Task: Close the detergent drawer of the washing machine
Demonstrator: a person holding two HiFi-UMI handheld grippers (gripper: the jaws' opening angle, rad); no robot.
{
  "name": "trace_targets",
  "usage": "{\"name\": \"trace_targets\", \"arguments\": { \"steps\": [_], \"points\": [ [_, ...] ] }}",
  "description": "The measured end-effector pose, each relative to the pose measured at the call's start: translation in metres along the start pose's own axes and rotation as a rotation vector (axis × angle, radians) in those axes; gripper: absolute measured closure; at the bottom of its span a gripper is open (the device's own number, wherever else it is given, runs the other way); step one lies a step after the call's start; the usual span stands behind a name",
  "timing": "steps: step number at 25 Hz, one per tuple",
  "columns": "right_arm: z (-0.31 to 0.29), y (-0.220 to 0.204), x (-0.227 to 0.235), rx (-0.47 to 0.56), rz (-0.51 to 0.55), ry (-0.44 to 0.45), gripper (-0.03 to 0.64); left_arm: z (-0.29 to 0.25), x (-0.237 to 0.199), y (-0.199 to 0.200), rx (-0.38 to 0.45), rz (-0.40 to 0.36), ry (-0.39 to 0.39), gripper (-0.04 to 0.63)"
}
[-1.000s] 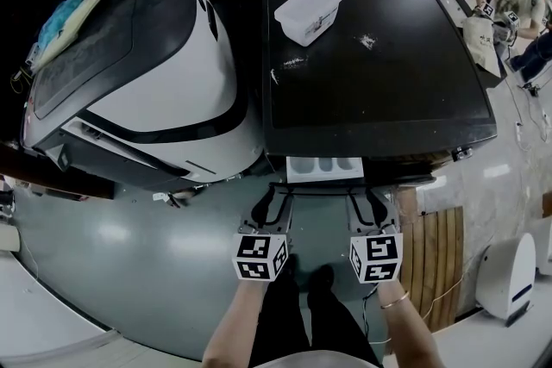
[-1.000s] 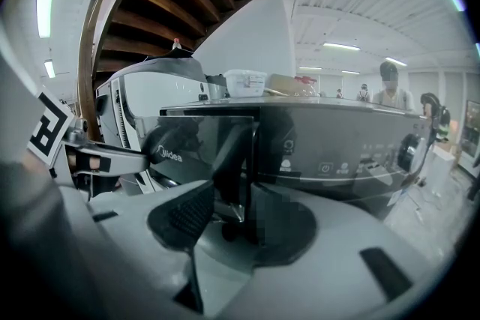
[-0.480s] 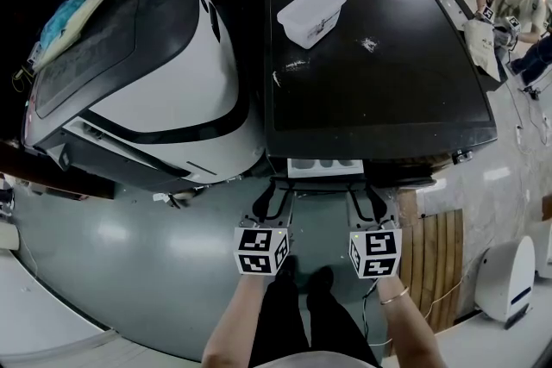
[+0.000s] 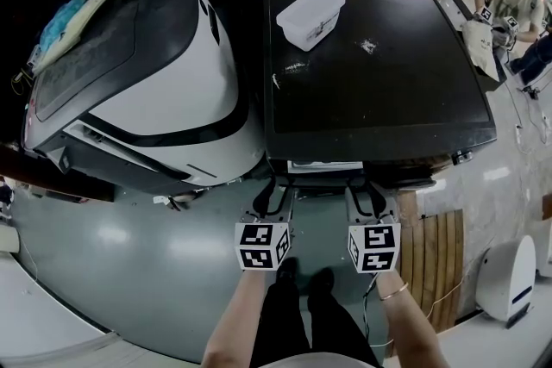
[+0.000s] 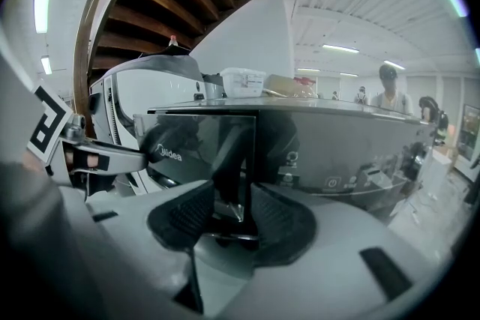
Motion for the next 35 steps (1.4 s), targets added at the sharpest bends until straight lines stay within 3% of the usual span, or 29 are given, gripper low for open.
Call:
{"name": "trace_targets", "arguments": {
  "steps": [27,35],
  "points": [
    [-0.016,0.012,0.005,-0.015,-0.02,-0.019,0.46,-0.015,-0.008,0.011,-0.009,-0.01,0.023,0.462],
    [0.005,0.017,0.008,0.044,-0.056,-0.027,0.461,-0.002,-0.005,0.014,-0.001,0.005,0.038,0.46]
  ]
}}
Point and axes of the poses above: the fingertips, and each gripper's own axes: z backward along the fingers, x to its right, y out of its top, the point moved 3 cm from there along z, backward along the fingers, and after that the axes turned 3 degrees about -x, right-handed, at the moved point
